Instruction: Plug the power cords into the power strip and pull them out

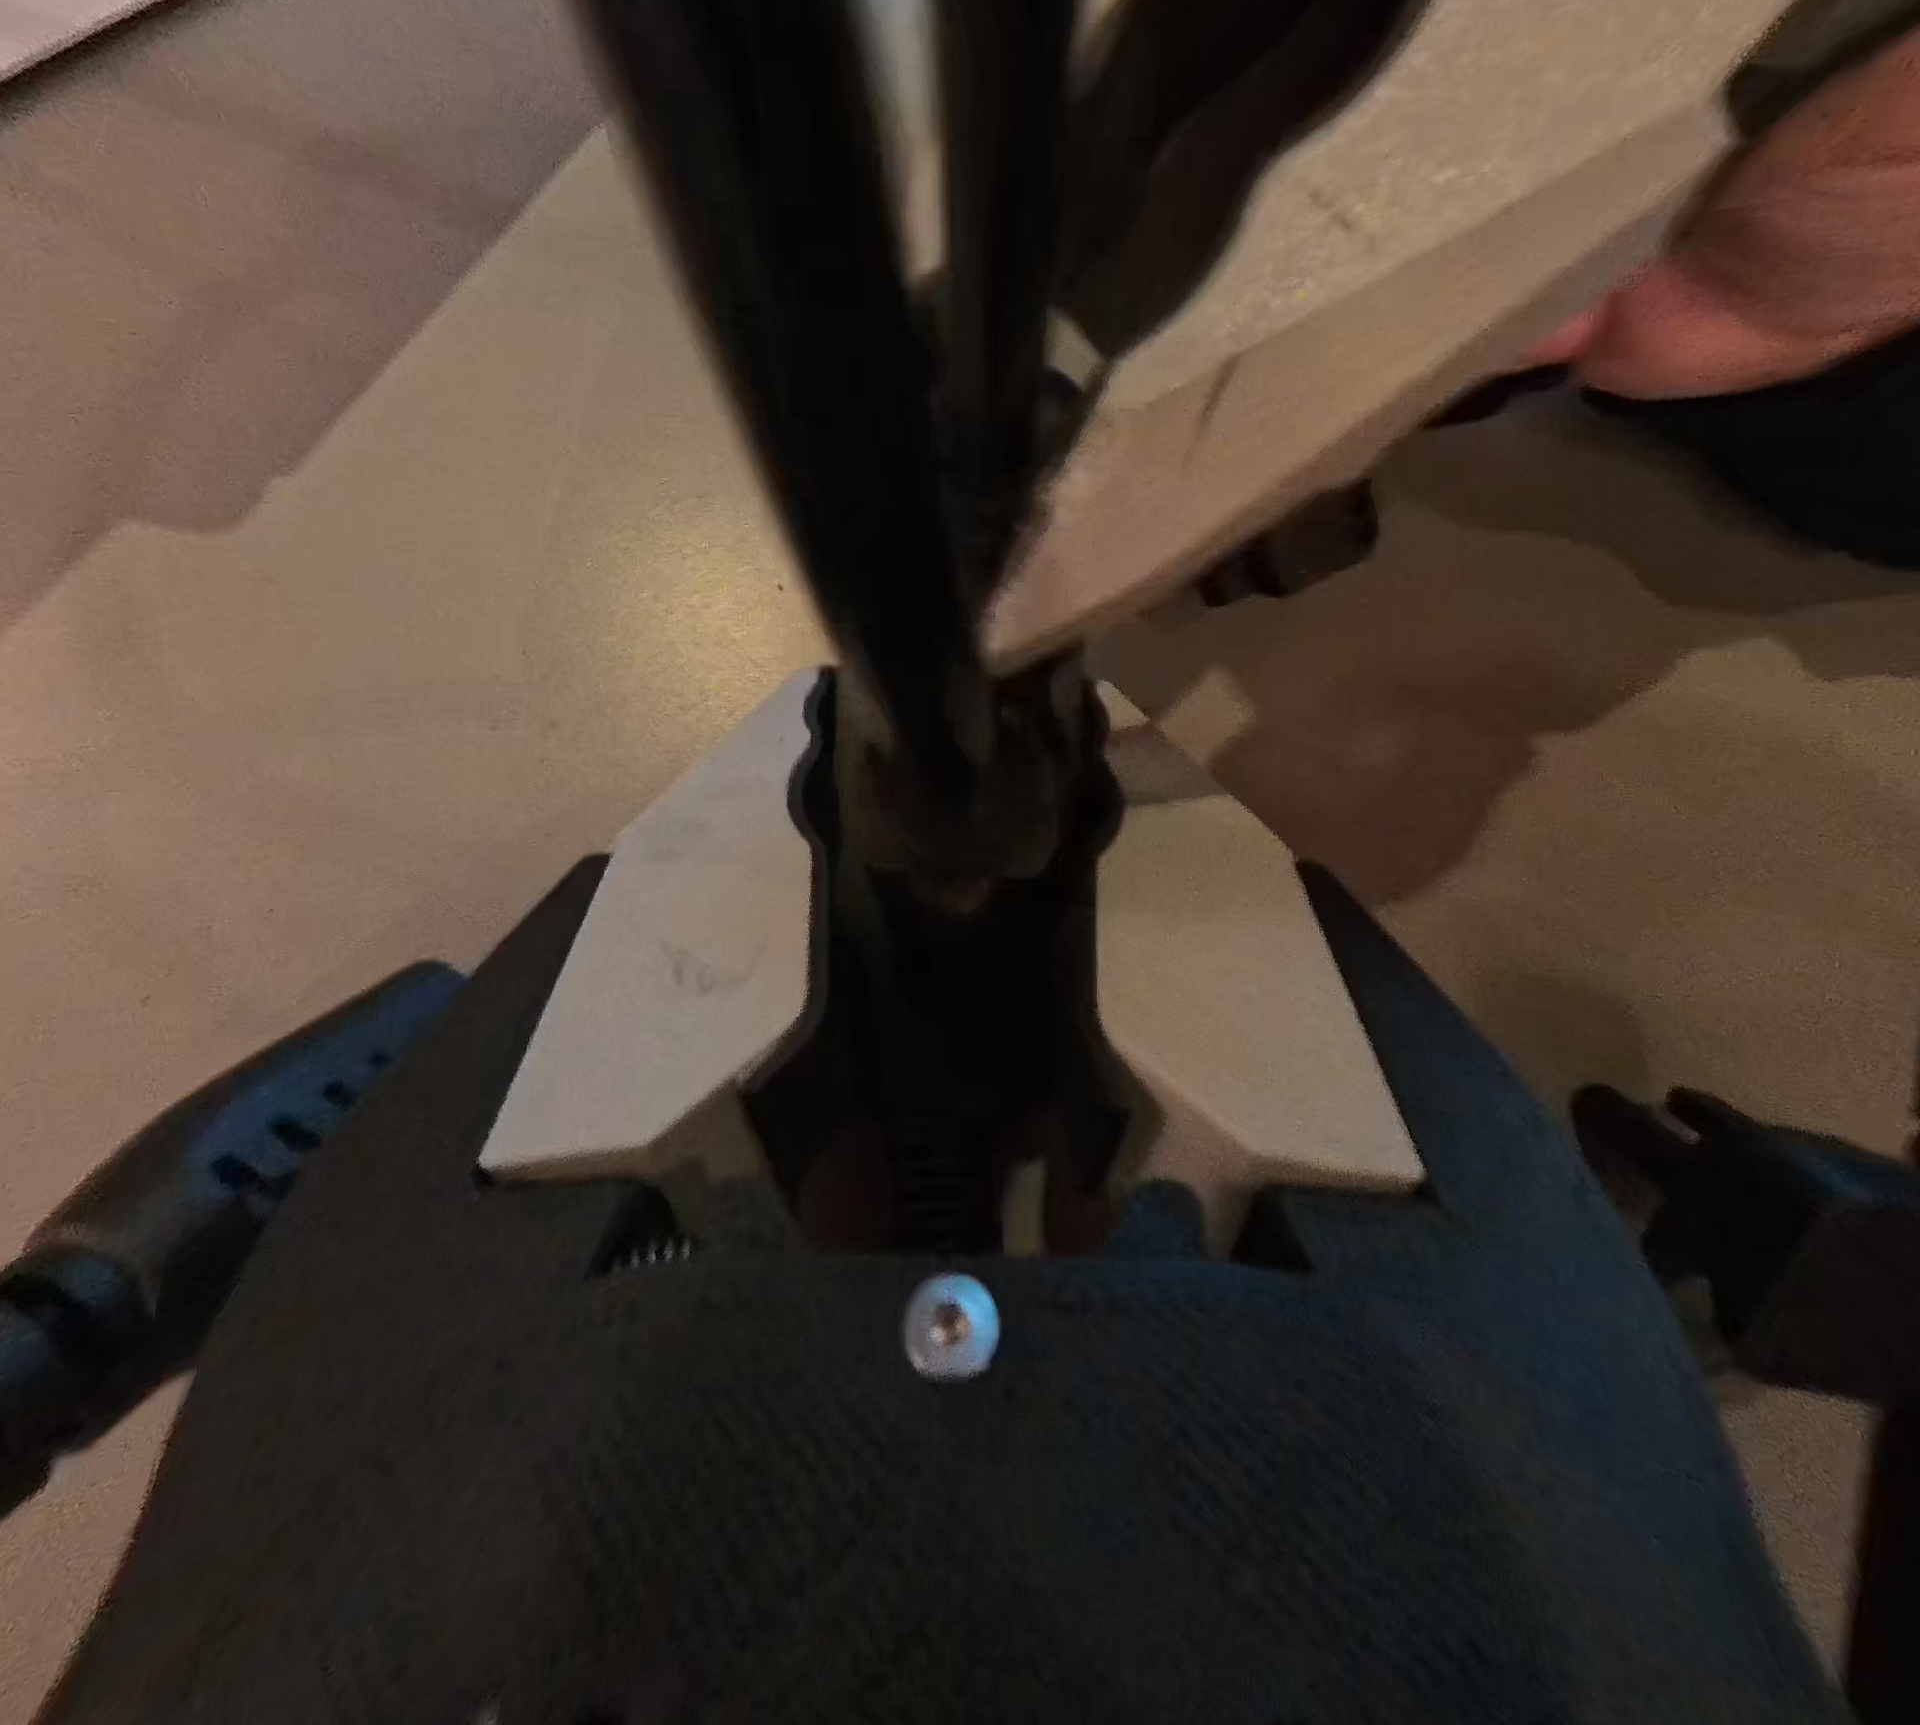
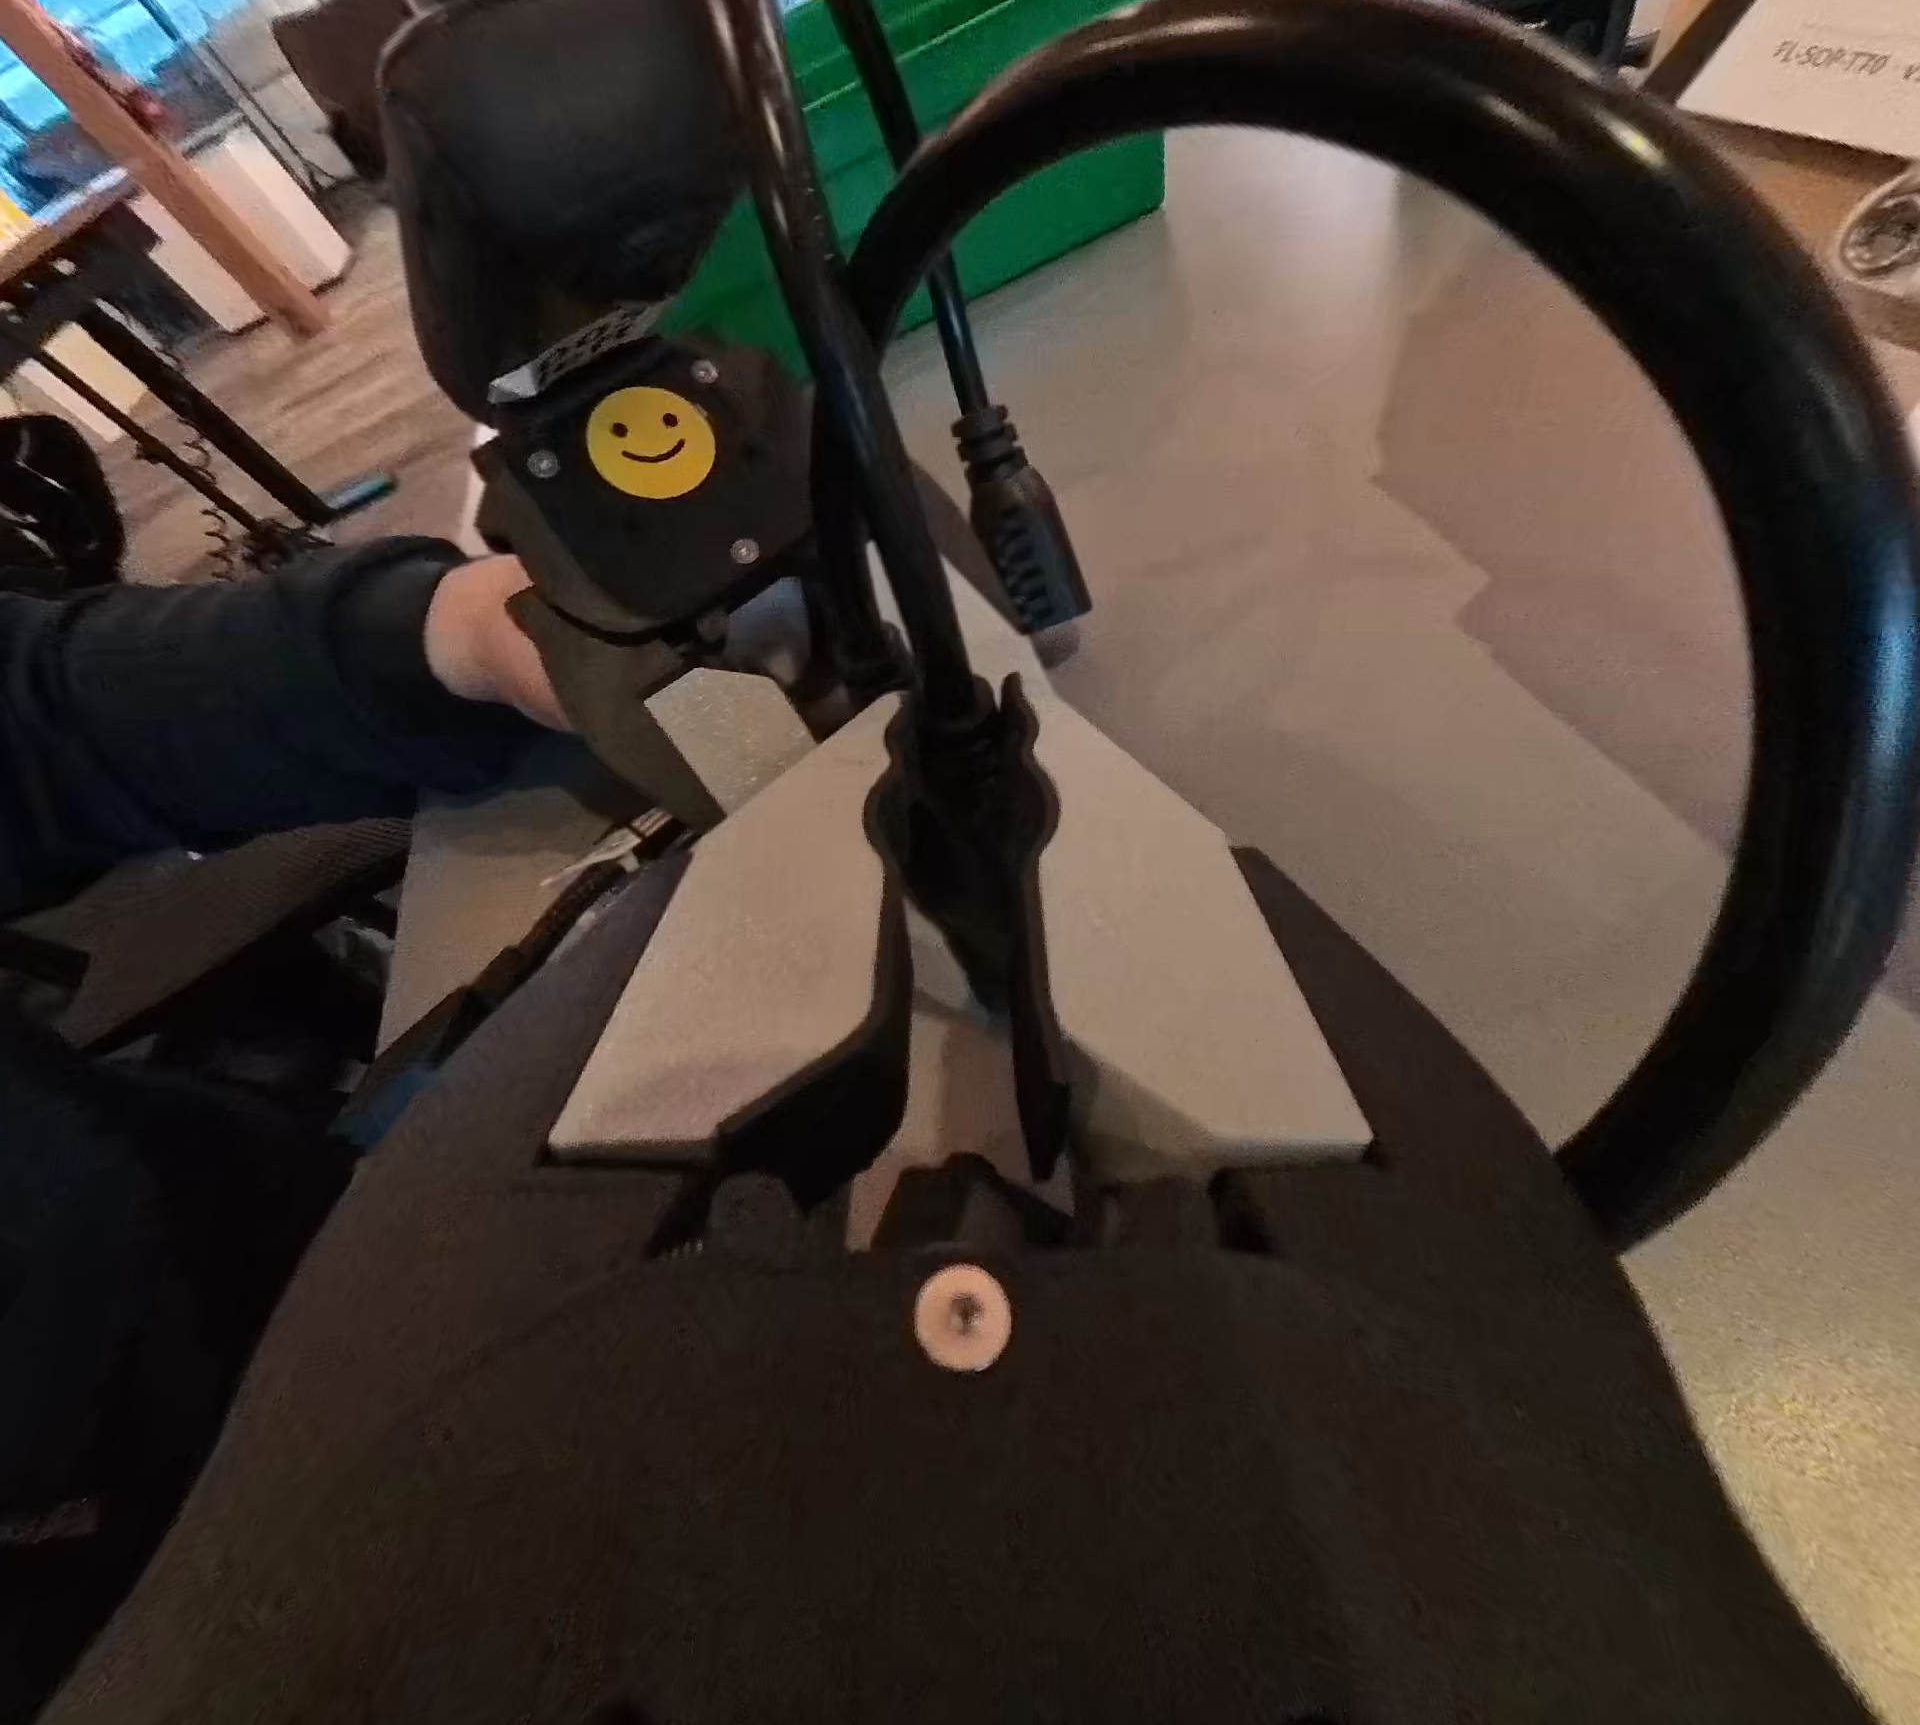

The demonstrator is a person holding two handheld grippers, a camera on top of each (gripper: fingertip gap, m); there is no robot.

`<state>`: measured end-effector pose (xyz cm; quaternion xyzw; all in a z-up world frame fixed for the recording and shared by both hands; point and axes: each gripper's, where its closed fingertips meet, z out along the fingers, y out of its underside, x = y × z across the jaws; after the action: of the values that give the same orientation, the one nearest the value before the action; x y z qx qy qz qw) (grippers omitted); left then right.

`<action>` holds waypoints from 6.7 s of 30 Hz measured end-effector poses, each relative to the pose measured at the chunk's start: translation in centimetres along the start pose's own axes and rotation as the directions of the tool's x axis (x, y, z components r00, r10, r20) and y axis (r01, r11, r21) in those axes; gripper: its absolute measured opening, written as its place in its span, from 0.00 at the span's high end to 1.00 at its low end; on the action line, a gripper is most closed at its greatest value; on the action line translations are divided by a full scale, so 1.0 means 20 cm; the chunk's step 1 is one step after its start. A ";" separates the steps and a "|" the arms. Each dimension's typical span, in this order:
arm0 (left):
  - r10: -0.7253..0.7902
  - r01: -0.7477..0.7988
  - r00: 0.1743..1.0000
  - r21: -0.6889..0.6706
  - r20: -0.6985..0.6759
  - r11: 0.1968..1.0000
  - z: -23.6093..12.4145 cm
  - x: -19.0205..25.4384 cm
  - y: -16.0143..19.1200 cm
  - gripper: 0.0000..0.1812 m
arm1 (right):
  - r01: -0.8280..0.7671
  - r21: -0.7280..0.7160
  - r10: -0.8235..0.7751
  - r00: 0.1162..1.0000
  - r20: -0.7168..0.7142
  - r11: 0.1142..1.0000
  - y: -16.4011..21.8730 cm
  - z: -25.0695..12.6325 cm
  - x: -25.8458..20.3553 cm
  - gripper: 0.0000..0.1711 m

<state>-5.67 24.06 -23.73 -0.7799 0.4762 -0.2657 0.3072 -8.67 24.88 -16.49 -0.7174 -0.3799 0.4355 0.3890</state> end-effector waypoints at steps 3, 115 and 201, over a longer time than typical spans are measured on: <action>-0.088 0.091 0.992 0.028 -0.087 0.995 0.00 0.11 -0.03 0.76 | -0.103 0.027 0.101 0.992 0.074 0.994 0.00 -0.01 0.01 0.91; -0.012 0.012 0.997 0.000 0.082 1.000 0.01 -0.07 -0.04 0.76 | -0.056 0.148 0.078 0.986 -0.150 0.987 -0.10 0.02 0.12 0.94; 0.178 -0.178 0.978 -0.010 0.111 0.984 -0.01 -0.04 -0.01 0.76 | 0.206 -0.006 -0.202 0.955 -0.217 0.979 -0.76 -0.13 -0.19 0.78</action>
<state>-6.03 24.84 -23.61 -0.7478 0.5261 -0.1930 0.3560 -10.66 27.07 -0.78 -0.7141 -0.4037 0.3157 0.4769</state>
